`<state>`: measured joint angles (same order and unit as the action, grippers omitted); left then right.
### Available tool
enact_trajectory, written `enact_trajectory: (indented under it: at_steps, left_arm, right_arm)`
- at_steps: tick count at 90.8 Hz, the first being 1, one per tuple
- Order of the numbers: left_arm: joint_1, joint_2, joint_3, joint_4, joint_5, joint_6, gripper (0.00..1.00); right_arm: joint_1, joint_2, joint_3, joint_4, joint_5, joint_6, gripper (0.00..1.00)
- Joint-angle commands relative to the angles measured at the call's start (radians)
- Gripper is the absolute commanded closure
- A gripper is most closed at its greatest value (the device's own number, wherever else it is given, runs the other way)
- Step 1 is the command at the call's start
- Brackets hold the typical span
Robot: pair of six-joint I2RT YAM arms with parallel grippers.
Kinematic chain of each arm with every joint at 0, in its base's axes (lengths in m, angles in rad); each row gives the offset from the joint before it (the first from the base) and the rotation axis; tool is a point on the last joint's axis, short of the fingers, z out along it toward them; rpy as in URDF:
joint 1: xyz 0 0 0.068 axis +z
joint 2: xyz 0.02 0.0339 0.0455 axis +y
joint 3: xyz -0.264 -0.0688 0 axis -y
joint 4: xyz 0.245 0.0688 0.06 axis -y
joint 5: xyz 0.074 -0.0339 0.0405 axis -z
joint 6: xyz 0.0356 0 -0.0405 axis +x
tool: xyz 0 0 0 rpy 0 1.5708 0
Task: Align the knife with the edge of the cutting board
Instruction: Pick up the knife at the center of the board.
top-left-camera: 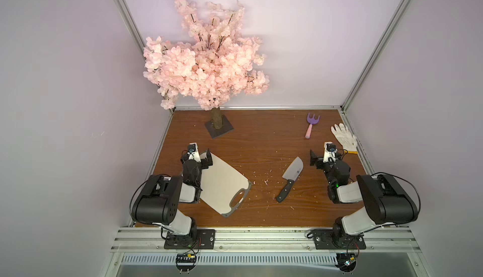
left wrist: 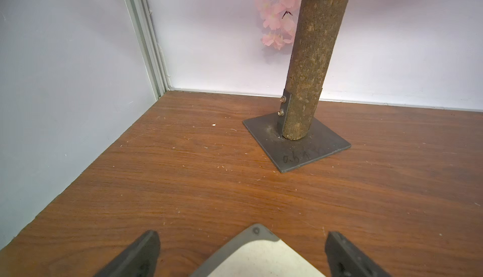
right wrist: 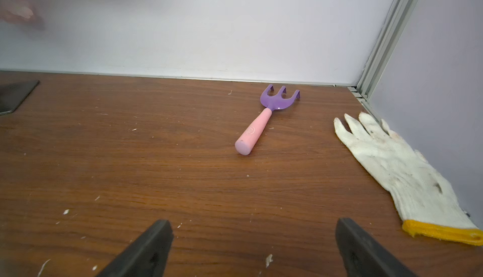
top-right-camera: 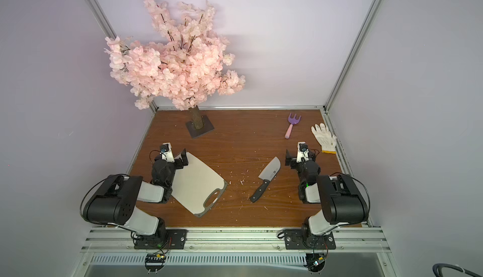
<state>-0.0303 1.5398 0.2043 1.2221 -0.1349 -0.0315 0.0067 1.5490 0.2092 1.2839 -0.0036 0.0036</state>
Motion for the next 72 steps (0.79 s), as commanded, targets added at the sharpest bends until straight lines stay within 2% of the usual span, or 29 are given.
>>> enact_trajectory:
  at_steps: [1, 72]
  left_arm:
    - [-0.006, -0.006, 0.019, 0.028, -0.009, 0.011, 0.01]
    - [0.000, -0.006, 0.019, 0.028, 0.003, 0.006, 0.01]
  right_arm:
    - [0.006, -0.010, 0.014, 0.018, -0.016, -0.011, 0.00]
    - [0.001, -0.008, 0.016, 0.019, -0.025, -0.008, 0.00]
